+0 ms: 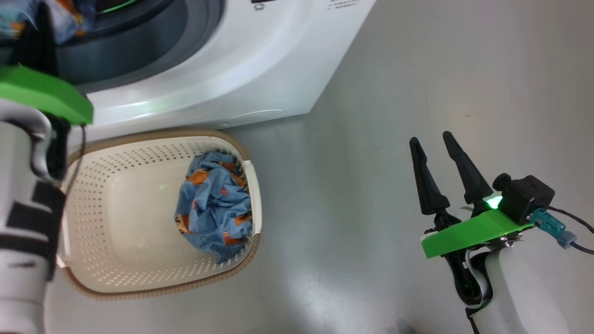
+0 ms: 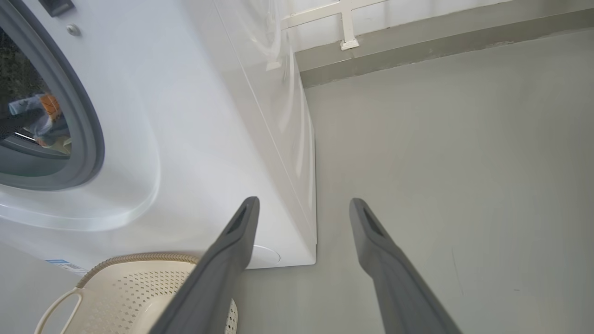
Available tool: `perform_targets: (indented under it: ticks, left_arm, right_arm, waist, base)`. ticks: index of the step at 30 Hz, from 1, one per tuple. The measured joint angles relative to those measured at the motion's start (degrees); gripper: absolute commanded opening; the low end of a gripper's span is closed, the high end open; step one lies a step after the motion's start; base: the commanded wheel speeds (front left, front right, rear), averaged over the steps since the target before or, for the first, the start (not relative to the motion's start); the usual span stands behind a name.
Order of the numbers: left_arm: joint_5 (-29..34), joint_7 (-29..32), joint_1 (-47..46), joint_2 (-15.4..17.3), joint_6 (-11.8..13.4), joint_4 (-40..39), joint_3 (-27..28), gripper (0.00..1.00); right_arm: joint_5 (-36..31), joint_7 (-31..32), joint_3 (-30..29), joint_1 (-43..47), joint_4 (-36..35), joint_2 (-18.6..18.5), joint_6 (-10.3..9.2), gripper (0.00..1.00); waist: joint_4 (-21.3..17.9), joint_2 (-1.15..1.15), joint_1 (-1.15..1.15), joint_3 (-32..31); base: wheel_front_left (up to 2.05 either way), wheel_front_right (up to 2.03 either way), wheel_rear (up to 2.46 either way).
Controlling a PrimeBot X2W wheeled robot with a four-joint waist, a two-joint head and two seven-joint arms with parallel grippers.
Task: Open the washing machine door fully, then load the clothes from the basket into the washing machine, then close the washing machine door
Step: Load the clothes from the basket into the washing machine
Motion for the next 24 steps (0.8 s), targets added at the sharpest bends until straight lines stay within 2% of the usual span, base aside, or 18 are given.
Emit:
perform_targets:
  ticks: [8,15,16,17,18,19,20,21,22,24]
  left_arm:
    - [3.1,0.0,-9.4,1.7,0.0,14.5,-1.8,0.0]
    - [4.1,0.8,-14.0,1.4,0.0,25.0,-3.5,0.0]
    - [4.1,0.8,-14.6,1.2,0.0,25.8,-3.6,0.24]
    - [4.1,0.9,-15.1,1.0,0.0,26.4,-3.7,0.39]
    - [4.1,0.9,-15.5,0.8,0.0,26.8,-3.9,0.39]
    - [4.1,0.9,-15.8,0.6,0.0,27.2,-4.0,0.49]
    - [4.1,0.9,-16.0,0.5,0.0,27.5,-4.1,0.76]
    - [4.1,0.9,-16.0,0.5,0.0,27.8,-4.1,0.94]
    - [4.1,0.9,-16.0,0.4,0.0,28.1,-4.1,1.0]
    - [3.5,0.8,-16.0,0.0,0.0,28.3,-4.1,1.0]
  right_arm:
    - [0.2,0.0,1.8,-0.1,0.4,0.2,0.0,1.0]
    - [0.6,0.0,2.8,-0.6,0.6,0.4,0.0,1.0]
    - [0.8,0.0,2.8,-0.6,0.6,0.4,0.0,1.0]
    - [1.0,0.0,2.7,-0.6,0.5,0.4,0.0,1.0]
    - [1.2,0.0,2.7,-0.6,0.5,0.4,0.0,1.0]
    - [1.2,0.0,2.7,-0.6,0.5,0.4,0.0,1.0]
    - [1.2,0.0,2.6,-0.6,0.5,0.4,0.0,1.0]
    - [1.2,0.0,2.6,-0.6,0.5,0.4,0.0,1.0]
    - [1.2,0.0,2.5,-0.6,0.5,0.4,0.0,1.0]
    - [1.4,0.0,2.4,-0.6,0.5,0.4,0.0,1.0]
  waist:
    - [-2.5,0.0,0.0,0.3]
    - [-4.2,0.0,0.0,0.6]
    - [-4.2,0.0,-0.01,0.7]
    - [-4.1,0.0,0.0,0.8]
    - [-4.1,0.0,0.0,0.8]
    - [-4.0,0.0,0.0,0.8]
    - [-3.9,0.0,0.0,0.8]
    - [-3.8,0.0,0.0,0.7]
    - [-3.6,0.0,0.0,0.7]
    - [-3.3,0.0,0.0,0.6]
  base:
    - [0.0,0.0,0.0]
    - [0.0,0.0,0.0]
    - [0.0,0.0,0.0]
    - [0.0,0.0,0.0]
    - [0.0,0.0,0.0]
    - [0.0,0.0,0.0]
    - [0.0,0.0,0.0]
    - [0.0,0.0,0.0]
    - [0.0,0.0,0.0]
    - [0.0,0.0,0.0]
